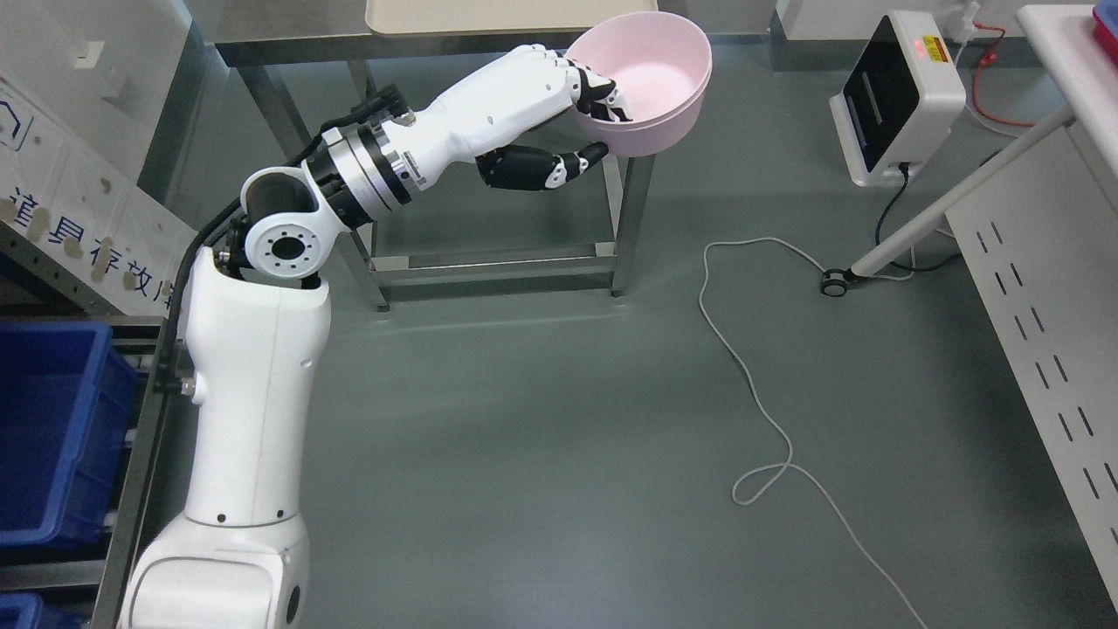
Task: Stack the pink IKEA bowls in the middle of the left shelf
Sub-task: 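Grip the stacked pink bowls with the left hand and lift them, then carry the stacked bowls in the left hand toward the blue bins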
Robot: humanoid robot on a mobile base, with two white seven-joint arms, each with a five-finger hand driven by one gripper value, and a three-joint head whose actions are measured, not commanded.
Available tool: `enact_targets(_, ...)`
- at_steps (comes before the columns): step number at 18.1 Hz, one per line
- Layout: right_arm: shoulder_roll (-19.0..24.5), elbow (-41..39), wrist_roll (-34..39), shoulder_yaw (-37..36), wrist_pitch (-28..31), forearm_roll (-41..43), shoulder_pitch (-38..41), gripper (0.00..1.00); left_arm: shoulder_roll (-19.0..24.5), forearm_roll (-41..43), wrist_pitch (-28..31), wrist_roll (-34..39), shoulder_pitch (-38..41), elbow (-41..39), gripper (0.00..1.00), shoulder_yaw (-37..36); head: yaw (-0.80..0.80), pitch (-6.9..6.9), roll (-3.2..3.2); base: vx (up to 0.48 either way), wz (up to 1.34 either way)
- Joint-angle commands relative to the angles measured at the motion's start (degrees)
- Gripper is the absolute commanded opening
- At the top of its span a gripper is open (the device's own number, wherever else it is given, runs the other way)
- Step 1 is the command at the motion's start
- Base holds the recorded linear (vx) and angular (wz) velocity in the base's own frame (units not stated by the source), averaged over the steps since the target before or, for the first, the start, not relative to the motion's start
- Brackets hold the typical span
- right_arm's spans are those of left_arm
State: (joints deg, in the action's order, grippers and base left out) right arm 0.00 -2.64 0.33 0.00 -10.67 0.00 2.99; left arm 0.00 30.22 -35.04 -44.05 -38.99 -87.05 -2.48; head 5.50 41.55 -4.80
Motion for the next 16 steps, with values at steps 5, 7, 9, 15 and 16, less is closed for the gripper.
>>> enact_targets(5, -1.0, 0.0, -0.15, -0.61, 0.04, -0.44, 0.0, 1.0, 1.0, -1.92, 0.33, 0.11, 0.23, -1.28, 0.03, 1.86, 0.0, 0.0, 0.0, -0.219, -0.04)
enact_targets(7, -1.0, 0.0, -0.15, -0.61, 0.04, -0.44, 0.0, 1.0, 1.0, -2.53, 0.5, 0.11, 0.23, -1.28, 0.03, 1.95, 0.0, 0.0, 0.0, -0.243, 0.01)
enact_targets(9, -1.0, 0.0, -0.15, -0.61, 0.04, -0.44, 0.0, 1.0, 1.0, -2.62, 0.68, 0.2, 0.23, -1.28, 0.03, 2.04, 0.0, 0.0, 0.0, -0.264, 0.04)
enact_targets(15, -1.0, 0.0, -0.15, -0.61, 0.04, -0.44, 0.0, 1.0, 1.0, -2.71, 1.21, 0.9, 0.06, -1.28, 0.03, 1.86, 0.0, 0.0, 0.0, -0.303, 0.16)
enact_targets(16, -1.0, 0.0, -0.06, -0.61, 0.04, -0.44, 0.0, 1.0, 1.0, -2.71, 1.21, 0.9, 0.06, -1.28, 0.03, 1.95, 0.0, 0.0, 0.0, -0.322, 0.25)
